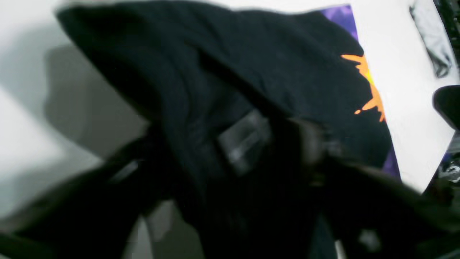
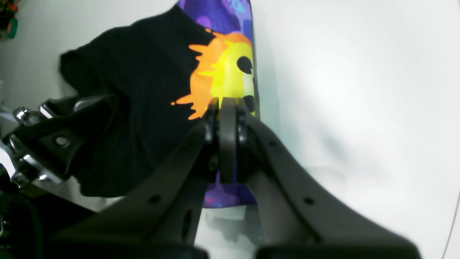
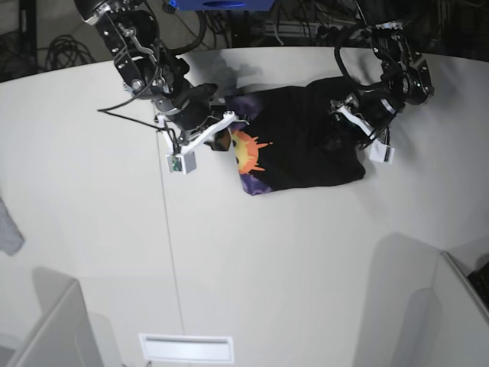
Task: Fold the T-shirt properly
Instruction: 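Pat the folded bundle flat with both grippers, then withdraw the right gripper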
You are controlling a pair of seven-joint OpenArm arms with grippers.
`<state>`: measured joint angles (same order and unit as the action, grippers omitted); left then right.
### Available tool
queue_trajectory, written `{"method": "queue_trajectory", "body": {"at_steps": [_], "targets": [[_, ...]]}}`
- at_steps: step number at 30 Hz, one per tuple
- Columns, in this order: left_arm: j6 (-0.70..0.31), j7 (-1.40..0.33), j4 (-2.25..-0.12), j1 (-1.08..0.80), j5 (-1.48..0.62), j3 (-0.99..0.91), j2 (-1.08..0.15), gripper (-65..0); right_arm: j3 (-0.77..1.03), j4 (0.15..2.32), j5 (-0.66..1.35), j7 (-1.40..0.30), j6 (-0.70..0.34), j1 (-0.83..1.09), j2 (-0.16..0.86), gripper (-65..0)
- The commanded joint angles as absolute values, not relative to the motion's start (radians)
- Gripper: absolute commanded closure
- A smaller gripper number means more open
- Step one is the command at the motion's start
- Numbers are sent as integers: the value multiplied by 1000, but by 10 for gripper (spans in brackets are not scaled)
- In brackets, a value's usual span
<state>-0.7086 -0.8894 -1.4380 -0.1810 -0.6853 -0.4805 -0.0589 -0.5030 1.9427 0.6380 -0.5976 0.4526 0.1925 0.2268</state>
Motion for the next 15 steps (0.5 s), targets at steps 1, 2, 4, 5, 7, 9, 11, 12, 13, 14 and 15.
{"method": "queue_trajectory", "body": {"at_steps": [1, 2, 4, 5, 7, 9, 11, 12, 13, 14, 15], "targets": [[-698, -949, -1431, -189, -638, -478, -65, -278, -499, 1962, 636, -579, 444, 185, 226, 0], [-698, -949, -1426, -189, -638, -478, -67, -225, -498, 1962, 636, -579, 444, 191, 229, 0], [-698, -949, -1428, -191, -638, -479, -67, -117, -472, 1963, 638, -579, 444, 199, 236, 0], [-698, -949, -1429, -193, -638, -479, -73, -64, -458, 1968, 638, -579, 444, 209, 236, 0], [-674, -951, -1426, -191, -638, -476, -90, 0, -414, 1977, 638, -578, 444, 231, 236, 0], [-622, -952, -1428, -188, -638, -476, -102, 0, -369, 1989, 638, -578, 444, 254, 236, 0], [-588, -955, -1428, -185, -638, -443, -130, 0, -312, 1994, 638, -578, 444, 278, 237, 0], [-584, -954, -1429, -185, -638, -407, -153, 0, -277, 1994, 638, -578, 444, 294, 237, 0], [-582, -952, -1431, -185, -638, -374, -173, 0, -248, 1994, 638, -578, 444, 308, 236, 0], [-582, -952, -1431, -185, -638, -341, -193, 0, -217, 1995, 638, -578, 444, 325, 234, 0], [-582, -951, -1431, -183, -638, -309, -206, 0, -188, 1995, 638, -578, 444, 338, 232, 0]]}}
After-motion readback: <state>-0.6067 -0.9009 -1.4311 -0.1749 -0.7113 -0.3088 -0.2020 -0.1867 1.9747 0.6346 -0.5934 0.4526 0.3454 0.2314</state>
